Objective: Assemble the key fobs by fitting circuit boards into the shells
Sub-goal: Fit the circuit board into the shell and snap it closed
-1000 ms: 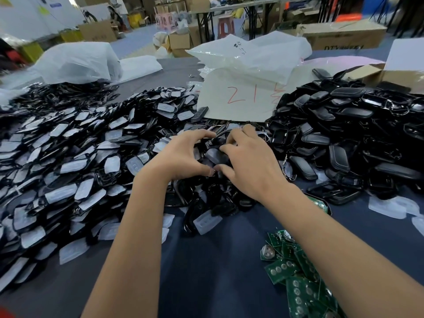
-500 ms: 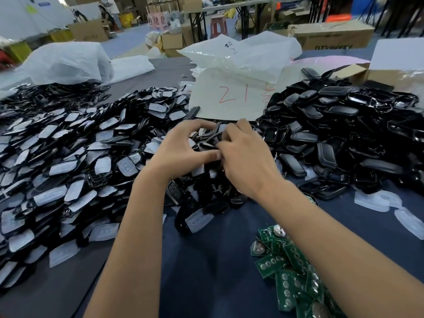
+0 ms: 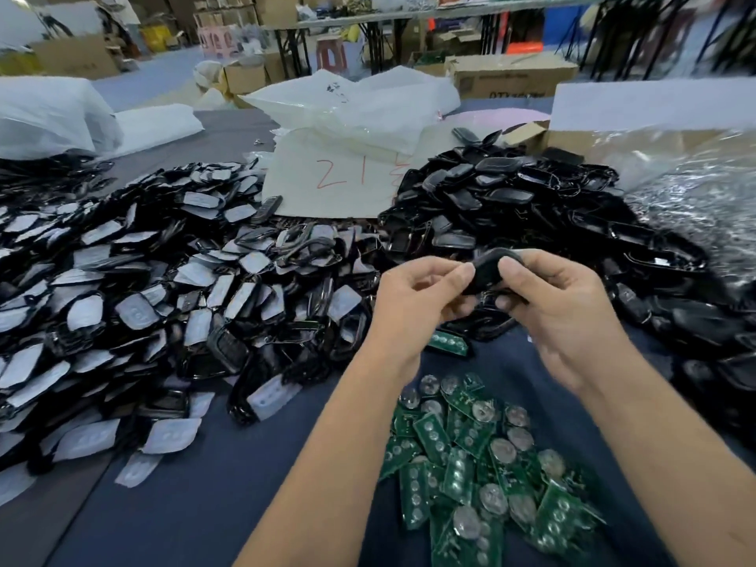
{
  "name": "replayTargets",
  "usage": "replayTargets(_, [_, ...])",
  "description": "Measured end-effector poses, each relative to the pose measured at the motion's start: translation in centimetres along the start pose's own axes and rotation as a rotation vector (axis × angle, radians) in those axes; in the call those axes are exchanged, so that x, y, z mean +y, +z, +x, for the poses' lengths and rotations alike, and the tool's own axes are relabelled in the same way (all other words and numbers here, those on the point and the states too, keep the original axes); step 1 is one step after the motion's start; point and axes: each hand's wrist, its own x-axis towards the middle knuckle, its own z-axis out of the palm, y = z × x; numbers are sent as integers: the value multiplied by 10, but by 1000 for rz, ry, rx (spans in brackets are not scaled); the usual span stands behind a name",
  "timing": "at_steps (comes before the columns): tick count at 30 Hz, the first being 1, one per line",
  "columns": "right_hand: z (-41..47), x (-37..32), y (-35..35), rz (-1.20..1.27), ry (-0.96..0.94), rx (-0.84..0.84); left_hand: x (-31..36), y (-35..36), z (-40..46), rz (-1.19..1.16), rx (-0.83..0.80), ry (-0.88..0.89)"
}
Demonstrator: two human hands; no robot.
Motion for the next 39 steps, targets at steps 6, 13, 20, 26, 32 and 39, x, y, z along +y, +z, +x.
replayTargets(6, [-13, 21, -6, -35, -38, 41, -8, -12, -2, 356, -131, 171])
replayTargets(13, [-14, 27, -2, 224, 73, 56, -18, -12, 0, 245, -116, 117])
replayTargets(20, [-18, 24, 0, -17, -105, 216, -27, -6, 1, 247, -31, 110])
replayTargets(26, [-22, 25, 0, -711, -634, 145, -12, -7, -2, -54, -84, -175])
replayTargets(32, [-24, 26, 2, -678, -616, 201, -15, -13, -3, 33, 21, -90])
replayTargets(39, [-15, 32, -6, -213, -120, 102, -18, -10, -4, 286, -73, 60])
